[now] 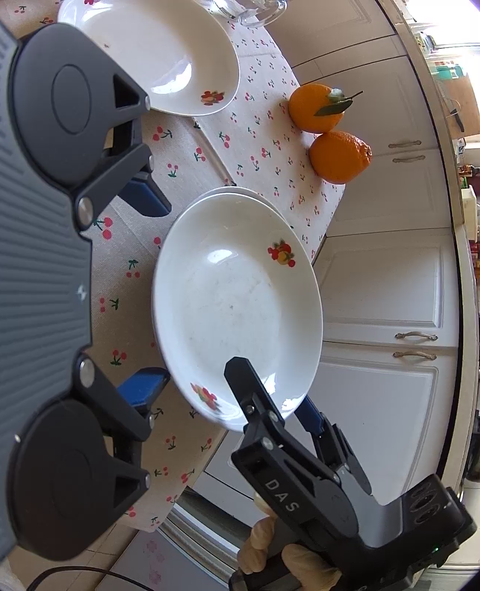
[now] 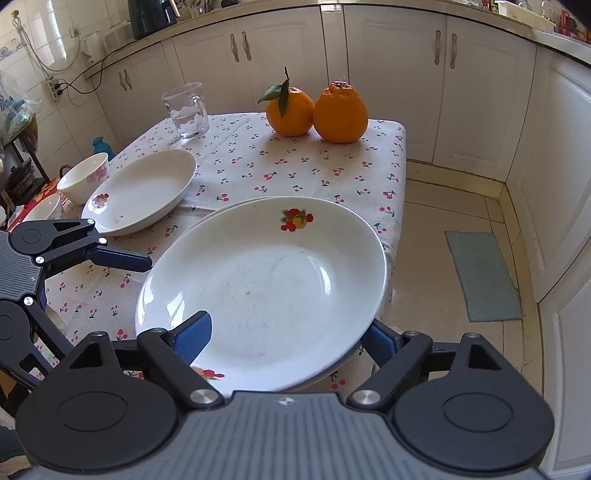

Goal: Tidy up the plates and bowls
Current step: 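Lower the large plate onto the other plate and open the right gripper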

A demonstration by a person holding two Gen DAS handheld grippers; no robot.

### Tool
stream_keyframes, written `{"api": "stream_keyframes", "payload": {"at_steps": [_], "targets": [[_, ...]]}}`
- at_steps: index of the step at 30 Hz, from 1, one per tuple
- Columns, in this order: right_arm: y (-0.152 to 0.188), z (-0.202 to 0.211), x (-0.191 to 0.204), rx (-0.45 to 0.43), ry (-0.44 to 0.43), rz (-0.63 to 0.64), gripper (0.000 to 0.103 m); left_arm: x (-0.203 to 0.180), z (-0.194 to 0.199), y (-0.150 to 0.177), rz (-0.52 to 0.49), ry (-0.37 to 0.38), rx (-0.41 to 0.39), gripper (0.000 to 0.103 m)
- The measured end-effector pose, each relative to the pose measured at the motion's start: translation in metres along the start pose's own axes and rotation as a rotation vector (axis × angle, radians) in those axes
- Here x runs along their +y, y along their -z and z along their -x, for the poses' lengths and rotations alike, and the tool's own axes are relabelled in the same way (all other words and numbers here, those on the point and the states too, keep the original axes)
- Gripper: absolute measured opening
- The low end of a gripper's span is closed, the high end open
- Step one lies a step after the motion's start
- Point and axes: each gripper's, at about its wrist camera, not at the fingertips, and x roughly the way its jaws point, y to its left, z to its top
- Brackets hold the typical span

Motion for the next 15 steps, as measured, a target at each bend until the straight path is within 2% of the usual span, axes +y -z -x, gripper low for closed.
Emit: {"api": "stream_keyframes", "payload": {"at_steps": [6,15], "targets": [[0.002,-0.003,0.006,0.01,0.011,0.01,0.099,0.0,0.007,0.005,0.007,-0.007,-0.007,0.089],[0.015,-0.003,0.015,0.027,0.03,0.013,0.103,0.002,0.021,0.011,0.035,-0.011,-0.023,0.089]]}}
